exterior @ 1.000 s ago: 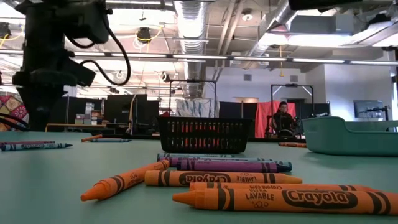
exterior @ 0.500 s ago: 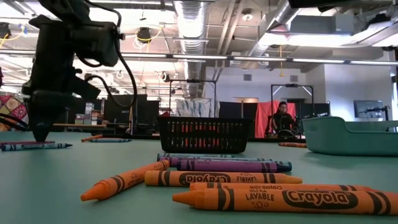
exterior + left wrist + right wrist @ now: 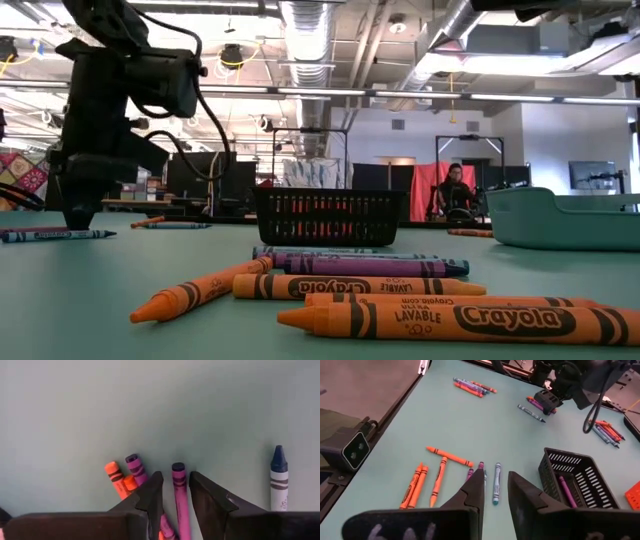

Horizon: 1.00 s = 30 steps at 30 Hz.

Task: Sort crayons
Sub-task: Put the violet crayon into the black bin

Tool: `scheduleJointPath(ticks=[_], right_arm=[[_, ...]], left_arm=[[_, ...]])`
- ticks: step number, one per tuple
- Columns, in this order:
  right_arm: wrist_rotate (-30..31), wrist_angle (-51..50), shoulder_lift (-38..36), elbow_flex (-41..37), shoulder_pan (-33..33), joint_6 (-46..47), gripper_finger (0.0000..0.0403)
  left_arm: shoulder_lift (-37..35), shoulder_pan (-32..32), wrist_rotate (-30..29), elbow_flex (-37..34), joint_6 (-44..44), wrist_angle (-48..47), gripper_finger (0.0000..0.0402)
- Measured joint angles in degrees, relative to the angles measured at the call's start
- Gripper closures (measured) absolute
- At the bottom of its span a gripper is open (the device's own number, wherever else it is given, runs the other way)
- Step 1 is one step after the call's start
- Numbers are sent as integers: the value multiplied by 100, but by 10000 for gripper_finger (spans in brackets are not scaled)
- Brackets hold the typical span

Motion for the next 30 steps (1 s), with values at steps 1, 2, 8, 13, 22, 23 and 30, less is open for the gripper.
scheduleJointPath(ticks=[1,2,8,13,22,23,30], right_arm=[[0,-2,0,0,16,2,322],[-4,-2,0,0,31,2,322],[9,1,0,0,130,-15,322],[17,4,0,2,127,-18,322],[26,4,0,2,122,-18,322],[26,4,0,2,122,-18,322],[31,-2,0,2,120,-26,322]], left_arm=[[-17,35,66,-115,5,36,310],[-41,62,134,-205,4,51,310],[-160,67,119,-296,208,41,311],[-349,67,134,-178,615,170,326],[-404,65,-1,-172,608,564,389],[-406,65,1,-173,610,608,385],[-398,-39,125,162,629,1196,378]])
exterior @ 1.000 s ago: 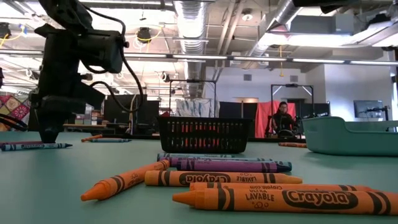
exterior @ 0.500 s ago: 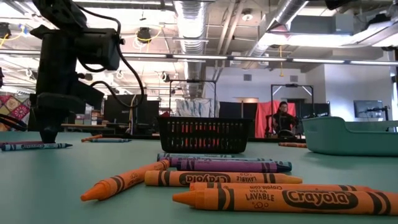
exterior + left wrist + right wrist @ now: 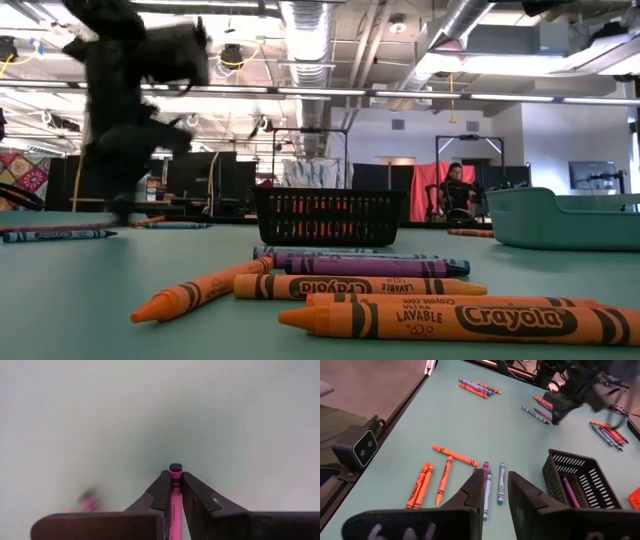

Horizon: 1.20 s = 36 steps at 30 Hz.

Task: Sort crayons
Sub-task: Put the violet crayon into the black bin

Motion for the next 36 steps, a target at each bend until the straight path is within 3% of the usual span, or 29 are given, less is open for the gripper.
scheduleJointPath(ticks=[9,14,20,24,30,36], right_arm=[[8,-62,2,0,-38,8,322],[15,-99,2,0,-72,6,322],[15,-110,2,0,-163,8,322],[15,-114,2,0,-191,8,322],[15,-186,2,0,-177,8,322],[13,-338,2,0,-177,18,322]], left_arm=[[-51,-274,-47,1291,779,401,377],[75,-418,187,1903,1383,1224,380],[1076,-419,654,2606,1963,1460,384],[1963,-338,1040,3337,2466,1118,385],[2933,-145,718,4649,3180,62,385],[3555,8,973,5350,3405,-219,385]])
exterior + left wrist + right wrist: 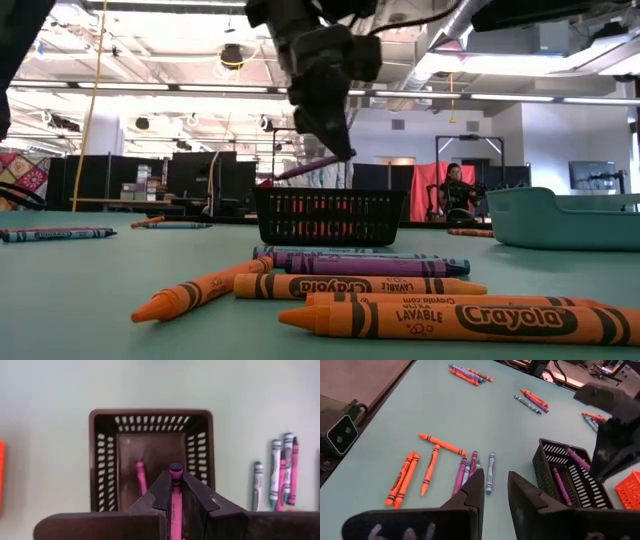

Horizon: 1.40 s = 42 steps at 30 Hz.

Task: Sort crayons
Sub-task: Put the violet crayon into the black bin, then put the blue crayon into the green bin

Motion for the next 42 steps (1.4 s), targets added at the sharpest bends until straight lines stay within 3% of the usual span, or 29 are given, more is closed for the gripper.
scheduleJointPath(ticks=[3,9,15,20,22,27,33,37,42], right_arm=[[0,-12,0,0,0,45,322],[280,-320,0,0,-17,421,322],[457,-762,20,0,-183,1087,322],[477,-661,75,-245,-355,1450,322],[507,-344,92,-531,-424,1356,322],[591,631,-29,-1057,-803,1340,322],[-169,1953,-46,-1429,-1380,1245,322],[-648,2972,-48,-1731,-1815,1070,322],[-1166,4147,-48,-2106,-2238,755,322]], left_arm=[[197,46,13,157,60,-281,374],[247,130,-179,426,130,-760,314],[242,264,-325,1200,84,-1984,273],[7,104,-1219,1210,-269,-3234,269],[-252,-51,-1593,902,-495,-3385,271],[-1306,-527,-1685,-362,-926,-2680,272],[-3049,-1318,-1594,-2605,-1263,-91,272],[-3785,-1911,-1227,-3900,-1461,1511,272],[-4184,-2279,-2180,-4700,-2552,1576,272]])
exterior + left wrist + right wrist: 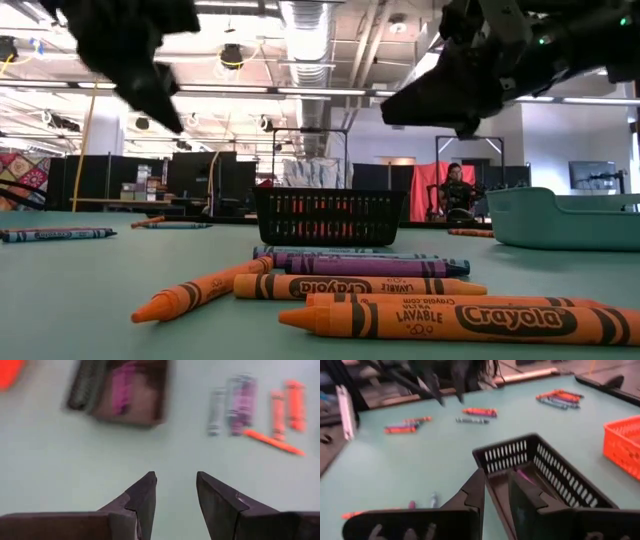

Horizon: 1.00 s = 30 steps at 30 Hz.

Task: Sort crayons
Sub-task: Put the blue crayon into the green bin

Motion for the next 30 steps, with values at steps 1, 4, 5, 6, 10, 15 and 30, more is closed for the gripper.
scheduleJointPath(ticks=[1,4,5,6,10,15,30], right_arm=[[-123,246,0,-90,-64,-70,322],[-261,804,0,-293,-167,-142,322],[-321,922,0,-346,-180,-163,322],[-369,964,0,-368,-183,-205,322],[-455,1019,0,-392,-180,-304,322],[-556,866,0,-394,-162,-324,322],[-678,827,0,-394,-78,-320,322]], left_arm=[[-23,-18,-67,-116,-267,-53,272],[36,-45,175,-409,-768,-80,272],[85,-82,285,-504,-866,56,272],[148,-124,390,-568,-936,216,272],[484,-340,586,-595,-999,530,272],[1141,-470,747,-453,-493,2205,272],[3726,-284,83,2035,2146,2343,272]])
